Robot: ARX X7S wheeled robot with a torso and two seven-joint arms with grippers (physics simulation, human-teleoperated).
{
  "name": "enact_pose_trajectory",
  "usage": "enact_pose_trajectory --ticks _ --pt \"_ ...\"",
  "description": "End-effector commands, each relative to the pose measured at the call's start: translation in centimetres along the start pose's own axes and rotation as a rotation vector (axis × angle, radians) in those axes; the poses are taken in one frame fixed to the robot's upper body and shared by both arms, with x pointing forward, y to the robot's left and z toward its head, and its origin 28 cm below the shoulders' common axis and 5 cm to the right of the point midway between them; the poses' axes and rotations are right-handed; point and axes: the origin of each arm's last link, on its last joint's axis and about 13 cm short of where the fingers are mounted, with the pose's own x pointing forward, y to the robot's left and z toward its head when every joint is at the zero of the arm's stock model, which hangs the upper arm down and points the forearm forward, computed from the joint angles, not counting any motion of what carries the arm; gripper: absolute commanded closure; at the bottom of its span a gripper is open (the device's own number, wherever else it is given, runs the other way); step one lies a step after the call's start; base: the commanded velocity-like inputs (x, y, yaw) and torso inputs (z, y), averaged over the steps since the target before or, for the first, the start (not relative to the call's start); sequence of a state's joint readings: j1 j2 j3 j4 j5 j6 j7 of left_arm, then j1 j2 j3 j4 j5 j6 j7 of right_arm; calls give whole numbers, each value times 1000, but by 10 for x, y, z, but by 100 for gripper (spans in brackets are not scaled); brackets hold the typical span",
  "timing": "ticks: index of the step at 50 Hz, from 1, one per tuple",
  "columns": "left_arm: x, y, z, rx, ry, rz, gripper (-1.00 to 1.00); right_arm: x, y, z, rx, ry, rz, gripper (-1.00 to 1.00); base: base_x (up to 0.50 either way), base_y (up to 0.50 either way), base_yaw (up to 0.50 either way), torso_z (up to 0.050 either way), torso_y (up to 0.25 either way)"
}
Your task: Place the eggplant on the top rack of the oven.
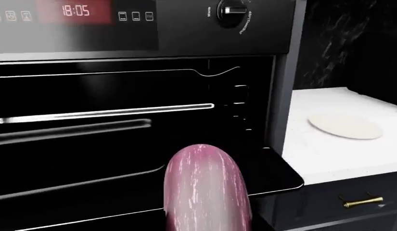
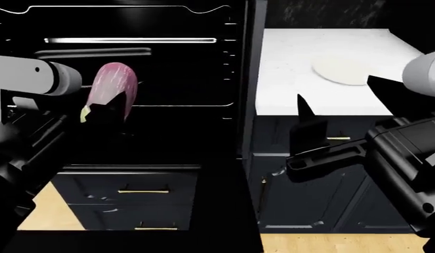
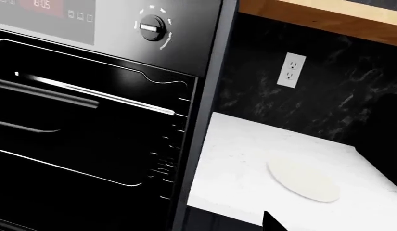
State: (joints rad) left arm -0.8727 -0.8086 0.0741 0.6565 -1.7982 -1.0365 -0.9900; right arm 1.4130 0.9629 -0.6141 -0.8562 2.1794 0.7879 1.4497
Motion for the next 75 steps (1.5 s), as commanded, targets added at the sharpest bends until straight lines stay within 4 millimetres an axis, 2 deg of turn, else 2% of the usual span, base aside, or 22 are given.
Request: enact_pose_trajectory --ticks 1,37,54,68,75 --pt "1 -1 0 -2 -13 -3 100 0 -1 -4 -4 17 -8 -100 -1 500 0 0 0" --pt "10 -6 -4 8 5 -22 100 5 -2 -9 29 27 -5 -100 -1 496 0 0 0" --pt "11 -7 -4 14 4 -21 100 7 -2 -20 72 42 12 -100 10 0 0 0 0" --pt "6 -10 -5 19 12 -40 100 3 -1 -19 64 38 11 -100 458 5 0 0 1" --pt "6 -10 -4 22 13 -42 100 2 0 -18 66 29 16 -100 0 0 0 0 1"
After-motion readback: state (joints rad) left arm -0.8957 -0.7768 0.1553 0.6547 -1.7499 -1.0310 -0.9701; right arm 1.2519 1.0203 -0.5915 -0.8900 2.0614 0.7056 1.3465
